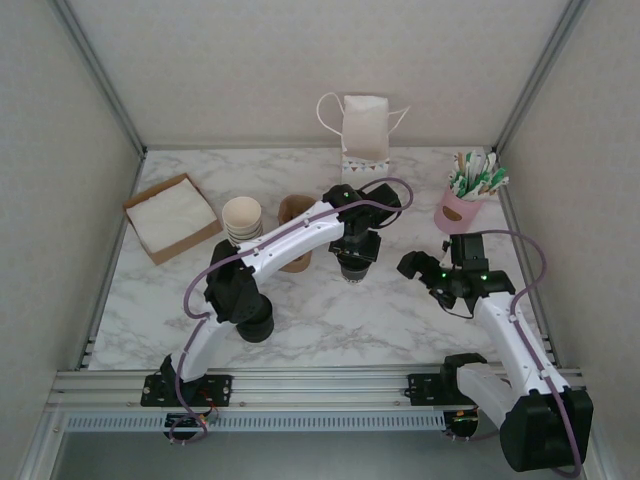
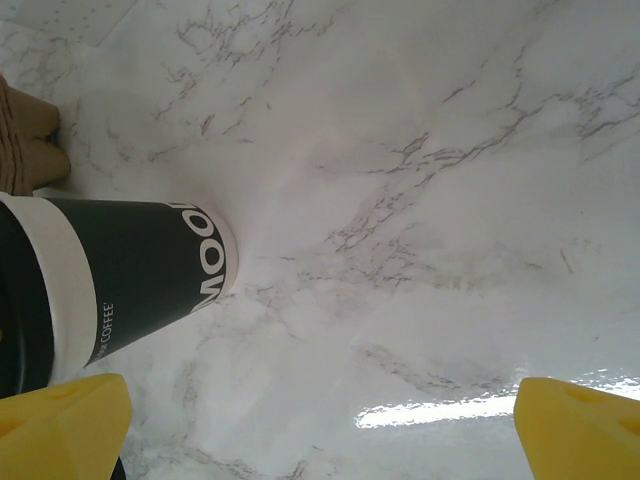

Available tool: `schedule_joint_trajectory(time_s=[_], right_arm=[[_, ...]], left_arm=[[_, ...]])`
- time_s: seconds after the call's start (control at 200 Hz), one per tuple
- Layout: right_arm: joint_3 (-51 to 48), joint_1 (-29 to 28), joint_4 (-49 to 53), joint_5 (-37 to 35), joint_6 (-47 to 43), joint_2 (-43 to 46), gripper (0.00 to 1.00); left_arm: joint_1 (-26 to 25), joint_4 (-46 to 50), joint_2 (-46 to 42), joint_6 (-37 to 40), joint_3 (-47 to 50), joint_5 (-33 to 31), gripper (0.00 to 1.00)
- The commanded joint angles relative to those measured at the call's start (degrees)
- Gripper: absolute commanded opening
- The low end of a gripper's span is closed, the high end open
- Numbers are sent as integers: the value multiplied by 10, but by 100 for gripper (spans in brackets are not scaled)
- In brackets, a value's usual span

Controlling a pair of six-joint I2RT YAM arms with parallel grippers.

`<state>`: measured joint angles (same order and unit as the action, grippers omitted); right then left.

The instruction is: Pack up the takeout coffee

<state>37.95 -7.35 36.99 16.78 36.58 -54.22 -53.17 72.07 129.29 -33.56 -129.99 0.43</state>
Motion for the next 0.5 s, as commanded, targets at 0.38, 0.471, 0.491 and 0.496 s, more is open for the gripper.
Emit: schedule_joint_trajectory(time_s=[0.38,0.471,0.491,0.496], right_arm=[[-9,8,-17,20,-13,-14,99],[-9,8,-18,21,-14,-14,99],[-9,8,-18,22,-15,-15,99],[-9,9,-18,23,-14,-14,99]], left_arm=[[-4,-4,9,11,-16,8,51],[-4,-4,9,12,-16,7,51],[-4,-4,10,12,-16,7,51],[-4,-4,9,12,-16,7,51]])
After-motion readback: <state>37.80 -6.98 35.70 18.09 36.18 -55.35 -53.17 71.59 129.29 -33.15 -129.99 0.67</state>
